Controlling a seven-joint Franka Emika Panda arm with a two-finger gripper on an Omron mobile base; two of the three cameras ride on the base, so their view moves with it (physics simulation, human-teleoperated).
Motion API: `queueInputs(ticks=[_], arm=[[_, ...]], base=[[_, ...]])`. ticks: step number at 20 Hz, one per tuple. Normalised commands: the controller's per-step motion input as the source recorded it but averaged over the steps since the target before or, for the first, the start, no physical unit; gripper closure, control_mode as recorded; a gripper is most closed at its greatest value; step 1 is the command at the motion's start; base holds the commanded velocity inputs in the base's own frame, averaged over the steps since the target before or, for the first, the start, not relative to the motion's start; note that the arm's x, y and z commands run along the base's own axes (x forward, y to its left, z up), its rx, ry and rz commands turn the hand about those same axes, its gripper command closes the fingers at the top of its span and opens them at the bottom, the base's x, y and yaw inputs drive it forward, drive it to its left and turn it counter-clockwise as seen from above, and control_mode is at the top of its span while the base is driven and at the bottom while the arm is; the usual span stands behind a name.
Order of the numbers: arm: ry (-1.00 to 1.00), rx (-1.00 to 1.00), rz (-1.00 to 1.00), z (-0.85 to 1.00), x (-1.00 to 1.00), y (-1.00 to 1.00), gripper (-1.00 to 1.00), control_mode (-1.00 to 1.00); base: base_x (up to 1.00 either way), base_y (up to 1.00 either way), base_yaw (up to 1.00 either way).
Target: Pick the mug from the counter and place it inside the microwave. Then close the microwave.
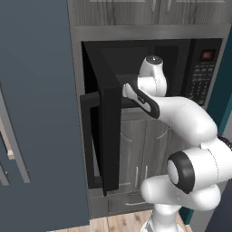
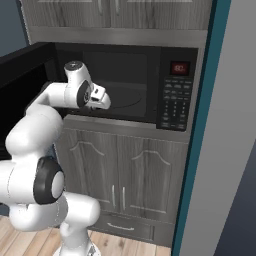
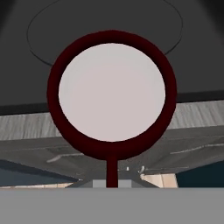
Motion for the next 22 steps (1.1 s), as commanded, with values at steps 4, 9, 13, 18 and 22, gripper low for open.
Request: queueInputs(ticks=[4,9,13,18,22], arm=[[0.11,0.00,0.00,0.00,0.46,0.00,1.00,-1.00],[0.09,0.00,0.00,0.03,0.28,0.00,1.00,-1.00],[0.00,0.00,0.00,0.00,0.25,0.00,1.00,-1.00],[0.00,0.00,0.00,-0.02,0.29,0.00,1.00,-1.00],[-0.03,0.00,0.00,-0.20,0.15,0.00,1.00,-1.00]], base=[[0.00,0.00,0.00],[0.00,0.00,0.00],[0.00,0.00,0.00],[0.00,0.00,0.00],[0.00,0.00,0.00]])
